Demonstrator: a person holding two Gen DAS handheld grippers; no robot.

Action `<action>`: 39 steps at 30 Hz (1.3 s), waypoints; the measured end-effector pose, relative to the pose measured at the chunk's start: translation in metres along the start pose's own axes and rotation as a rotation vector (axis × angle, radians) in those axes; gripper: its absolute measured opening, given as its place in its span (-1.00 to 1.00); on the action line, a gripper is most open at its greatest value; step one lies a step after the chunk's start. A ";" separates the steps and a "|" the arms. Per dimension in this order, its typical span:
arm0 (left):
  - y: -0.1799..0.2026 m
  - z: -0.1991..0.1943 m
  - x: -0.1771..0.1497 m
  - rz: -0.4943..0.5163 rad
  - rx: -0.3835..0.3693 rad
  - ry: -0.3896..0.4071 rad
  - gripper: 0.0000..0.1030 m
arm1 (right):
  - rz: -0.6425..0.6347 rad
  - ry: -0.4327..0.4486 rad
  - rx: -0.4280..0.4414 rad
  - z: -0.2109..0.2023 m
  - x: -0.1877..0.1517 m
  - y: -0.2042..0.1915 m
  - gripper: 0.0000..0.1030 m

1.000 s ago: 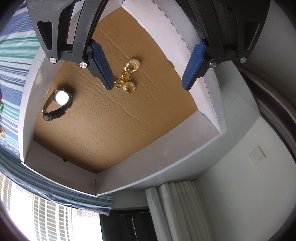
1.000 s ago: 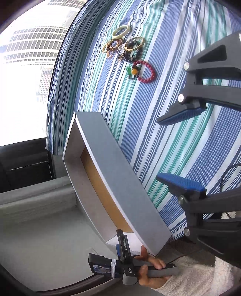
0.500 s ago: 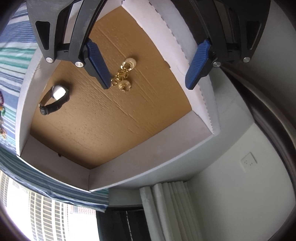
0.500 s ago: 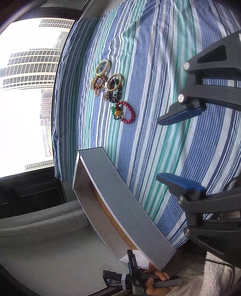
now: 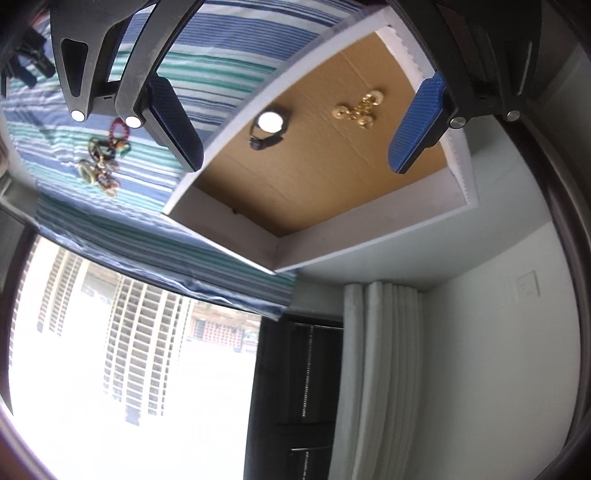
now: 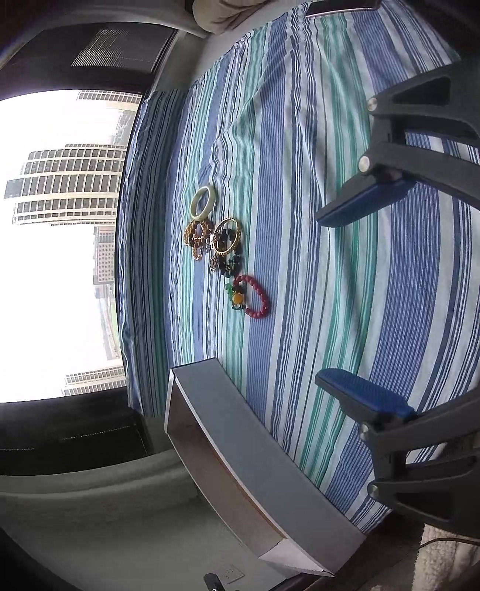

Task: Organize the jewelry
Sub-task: 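Withdraw both tools from the box back toward the jewelry pile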

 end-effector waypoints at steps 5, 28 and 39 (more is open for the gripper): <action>0.053 0.015 -0.028 0.051 -0.157 -0.137 0.95 | -0.008 -0.015 -0.053 -0.001 -0.005 0.007 0.57; 0.137 0.046 -0.088 0.266 -0.307 -0.325 0.95 | 0.010 0.020 -0.023 -0.015 -0.012 0.044 1.00; 0.155 0.049 -0.102 0.350 -0.295 -0.287 0.95 | -0.004 -0.084 -0.077 -0.004 -0.019 0.041 1.00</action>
Point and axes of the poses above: each gripper's, at about its wrist camera, not at the fingertips, and z roughly the way its jaws point, y to its right, x to its top, the point moved 1 cm from there along z, roughly the way its jaws point, and after that the axes turned 3 degrees about z, right-handed, at the moved point
